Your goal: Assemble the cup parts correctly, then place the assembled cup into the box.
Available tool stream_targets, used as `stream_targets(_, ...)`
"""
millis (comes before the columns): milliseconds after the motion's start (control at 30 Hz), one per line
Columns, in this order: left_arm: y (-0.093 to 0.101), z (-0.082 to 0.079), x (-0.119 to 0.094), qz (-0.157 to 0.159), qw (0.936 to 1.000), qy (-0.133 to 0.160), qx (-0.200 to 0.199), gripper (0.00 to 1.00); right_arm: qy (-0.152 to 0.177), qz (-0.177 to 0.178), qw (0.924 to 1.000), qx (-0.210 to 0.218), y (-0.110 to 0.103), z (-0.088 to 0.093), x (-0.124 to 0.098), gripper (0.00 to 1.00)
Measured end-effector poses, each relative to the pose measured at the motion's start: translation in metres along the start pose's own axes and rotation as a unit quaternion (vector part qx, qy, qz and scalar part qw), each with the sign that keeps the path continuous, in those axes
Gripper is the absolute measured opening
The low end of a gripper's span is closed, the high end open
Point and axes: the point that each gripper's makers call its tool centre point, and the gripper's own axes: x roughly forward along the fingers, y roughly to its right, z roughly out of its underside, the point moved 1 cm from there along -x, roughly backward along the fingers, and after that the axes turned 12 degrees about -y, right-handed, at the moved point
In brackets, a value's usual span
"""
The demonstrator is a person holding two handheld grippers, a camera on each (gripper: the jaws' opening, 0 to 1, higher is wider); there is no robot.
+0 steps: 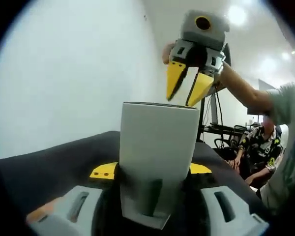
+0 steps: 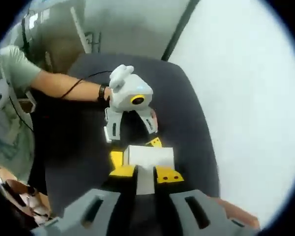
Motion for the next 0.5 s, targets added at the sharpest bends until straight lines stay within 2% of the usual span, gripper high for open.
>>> stream_targets(33, 0.000, 0.001, -0.003, -0.005, 1.0000, -0.007, 0.000, 0.47, 0.015, -0.013, 0.9996, 0.019, -0.004, -0.003, -0.004, 0.21)
stream_targets(100, -0.001, 0.002, -0.013, -0.018, 0.9997, -0.019, 0.003, 0.45, 0.020, 0.000, 0.9997, 0.016, -0.004, 0.003, -0.014, 0.23)
stream_targets(267, -0.003, -0.009, -0.045, -0.046, 0.9988, -0.011, -0.013, 0.44, 0.030, 0.008, 0.9985, 0.046, -0.005, 0.024, -0.030, 0.30)
stream_targets(300, -0.002, -0.012, -0.055, -0.059, 0.9981, -0.012, -0.006, 0.45, 0.034, 0.013, 0.9979, 0.054, -0.005, 0.028, -0.033, 0.32)
stream_targets(400, 0.009, -0.025, -0.075, -0.070, 0.9976, 0.000, -0.002, 0.47, 0.049, 0.024, 0.9957, 0.075, -0.009, 0.039, -0.040, 0.34)
stream_targets(500, 0.019, -0.040, -0.093, -0.099, 0.9948, 0.004, 0.025, 0.50, 0.074, 0.044, 0.9909, 0.103, -0.010, 0.048, -0.050, 0.35)
